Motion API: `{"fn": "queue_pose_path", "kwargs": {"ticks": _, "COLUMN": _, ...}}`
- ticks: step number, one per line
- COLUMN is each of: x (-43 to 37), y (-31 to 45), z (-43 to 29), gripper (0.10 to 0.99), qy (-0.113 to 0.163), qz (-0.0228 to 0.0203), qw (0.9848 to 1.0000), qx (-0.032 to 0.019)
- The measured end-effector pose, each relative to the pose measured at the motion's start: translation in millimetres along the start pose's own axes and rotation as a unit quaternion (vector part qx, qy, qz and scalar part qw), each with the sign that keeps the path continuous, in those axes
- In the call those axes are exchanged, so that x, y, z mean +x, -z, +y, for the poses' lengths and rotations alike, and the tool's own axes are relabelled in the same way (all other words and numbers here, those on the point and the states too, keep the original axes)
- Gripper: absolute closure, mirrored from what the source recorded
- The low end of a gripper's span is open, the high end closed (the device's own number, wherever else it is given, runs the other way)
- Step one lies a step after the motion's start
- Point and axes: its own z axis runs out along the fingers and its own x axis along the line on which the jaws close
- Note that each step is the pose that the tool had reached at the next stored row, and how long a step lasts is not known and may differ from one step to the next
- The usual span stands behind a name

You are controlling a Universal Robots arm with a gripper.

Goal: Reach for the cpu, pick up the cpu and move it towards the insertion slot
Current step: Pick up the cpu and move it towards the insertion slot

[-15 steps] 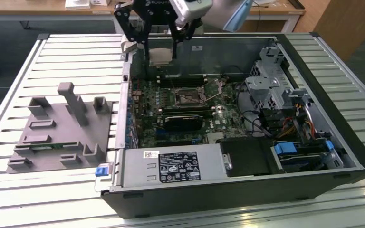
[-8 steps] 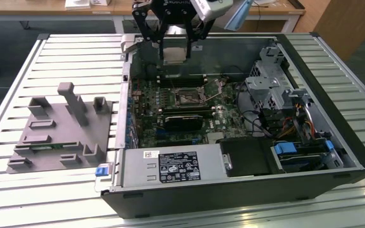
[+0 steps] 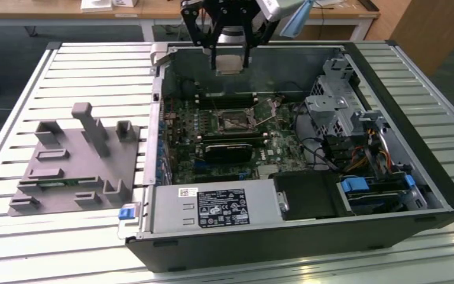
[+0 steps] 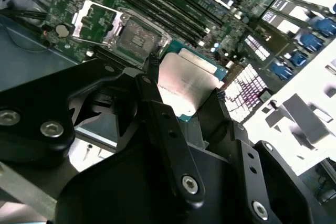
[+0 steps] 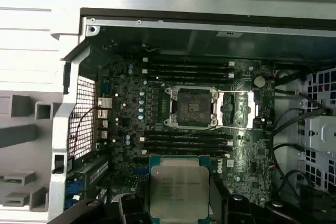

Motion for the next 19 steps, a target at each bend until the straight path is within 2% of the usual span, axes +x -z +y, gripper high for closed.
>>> {"fn": "queue_pose_path", "kwargs": {"ticks": 7, "x": -19.4, "y": -0.6, "z": 8.3, "gripper": 0.545, "qy": 0.000, "qz": 0.0000, "qw": 1.0000, "qx": 0.0000}}
{"fn": "queue_pose_path", "kwargs": {"ticks": 15, "x": -28.3, "y": -1.6, "z": 25.1, "gripper": 0.545, "qy": 0.000, "qz": 0.0000, "qw": 1.0000, "qx": 0.0000}}
{"fn": "queue_pose_path", "kwargs": {"ticks": 19, "x": -30.2, "y": -2.1, "z": 31.3, "gripper": 0.545, "qy": 0.000, "qz": 0.0000, "qw": 1.0000, "qx": 0.0000}}
